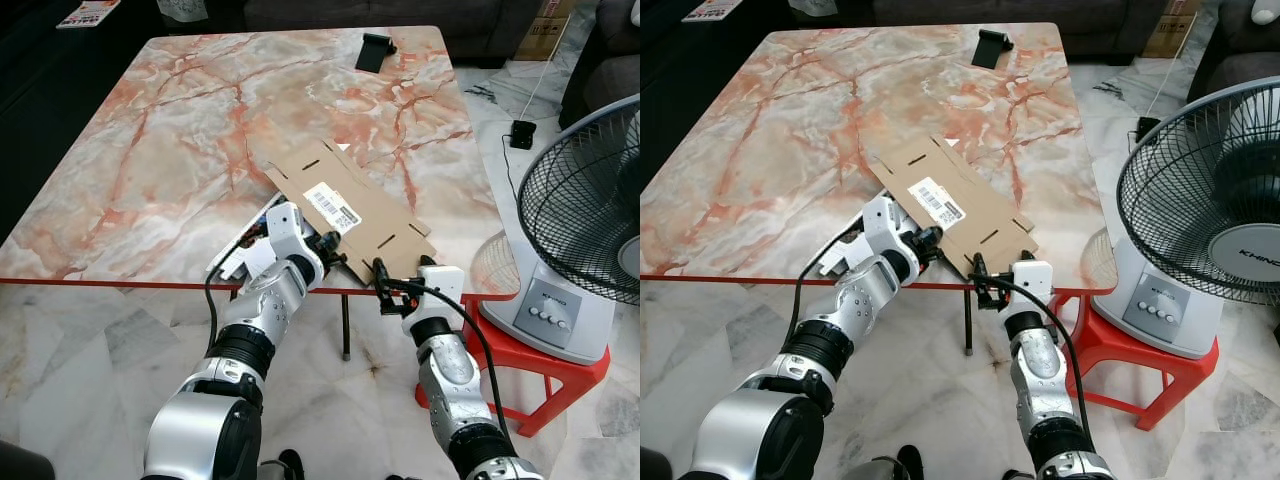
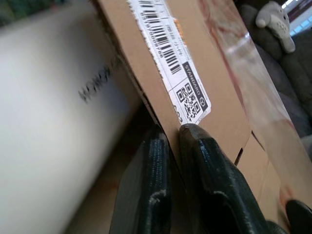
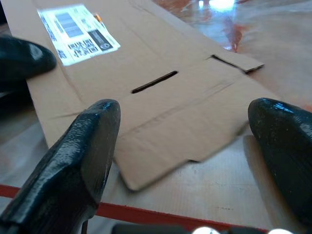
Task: Picking trash to rubbish bin
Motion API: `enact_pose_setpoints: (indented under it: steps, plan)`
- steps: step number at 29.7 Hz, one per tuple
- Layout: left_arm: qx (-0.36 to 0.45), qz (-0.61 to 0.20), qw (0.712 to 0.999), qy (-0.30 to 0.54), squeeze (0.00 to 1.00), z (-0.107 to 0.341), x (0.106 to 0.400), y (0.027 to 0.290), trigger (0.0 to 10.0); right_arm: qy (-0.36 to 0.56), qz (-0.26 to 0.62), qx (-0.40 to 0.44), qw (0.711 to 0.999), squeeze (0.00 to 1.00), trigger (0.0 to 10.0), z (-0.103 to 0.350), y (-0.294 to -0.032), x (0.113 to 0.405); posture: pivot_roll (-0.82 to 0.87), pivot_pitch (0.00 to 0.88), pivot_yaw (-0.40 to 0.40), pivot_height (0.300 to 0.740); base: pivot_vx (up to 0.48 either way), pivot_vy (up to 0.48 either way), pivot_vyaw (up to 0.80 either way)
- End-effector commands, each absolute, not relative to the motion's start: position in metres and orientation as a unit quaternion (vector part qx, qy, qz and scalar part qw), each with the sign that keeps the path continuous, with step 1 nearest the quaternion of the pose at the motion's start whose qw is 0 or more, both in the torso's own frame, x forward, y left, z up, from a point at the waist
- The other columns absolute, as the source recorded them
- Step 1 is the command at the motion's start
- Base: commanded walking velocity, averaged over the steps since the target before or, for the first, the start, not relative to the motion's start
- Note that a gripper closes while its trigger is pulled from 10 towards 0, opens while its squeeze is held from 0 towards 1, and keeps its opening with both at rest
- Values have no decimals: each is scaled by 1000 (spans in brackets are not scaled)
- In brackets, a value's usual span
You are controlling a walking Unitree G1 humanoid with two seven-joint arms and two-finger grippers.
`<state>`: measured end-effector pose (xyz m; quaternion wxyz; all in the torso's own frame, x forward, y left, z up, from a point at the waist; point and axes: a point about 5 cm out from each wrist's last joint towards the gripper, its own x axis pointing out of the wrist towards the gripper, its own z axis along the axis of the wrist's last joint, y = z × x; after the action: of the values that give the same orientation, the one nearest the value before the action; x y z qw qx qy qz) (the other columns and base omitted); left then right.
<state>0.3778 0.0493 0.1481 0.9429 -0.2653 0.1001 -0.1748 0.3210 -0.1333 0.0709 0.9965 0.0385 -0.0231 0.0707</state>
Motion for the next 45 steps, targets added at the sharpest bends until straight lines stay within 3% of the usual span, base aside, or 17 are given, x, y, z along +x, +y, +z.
enact_pose_setpoints:
  steps: [1, 14, 15, 16, 31, 45]
  plan:
    - [-262, -187, 942, 97, 0, 143, 366, 22, 0, -26, 57, 48, 997, 0, 10000, 73, -136, 322, -34, 123, 79, 740, 0, 0, 0]
    - [-112, -115, 982, -99, 0, 192, 373, 66, 0, -128, 55, 54, 989, 0, 10000, 132, -133, 351, -33, 48, 89, 740, 0, 0, 0]
    - [-96, -103, 983, -118, 0, 196, 373, 74, 6941, -137, 56, 55, 988, 0, 10000, 137, -133, 353, -30, 43, 88, 740, 0, 0, 0]
    - [-91, -97, 983, -126, 0, 198, 373, 77, 10000, -139, 56, 55, 987, 0, 10000, 139, -132, 354, -26, 31, 86, 740, 0, 0, 0]
    - [37, -34, 977, -209, 0, 205, 361, 111, 10000, -161, 64, 49, 984, 0, 10000, 154, -125, 362, -16, 0, 97, 740, 0, 0, 0]
    - [89, 11, 978, -190, 0, 183, 350, 132, 10000, -164, 79, 52, 982, 0, 10000, 151, -119, 358, -21, 0, 99, 740, 0, 0, 0]
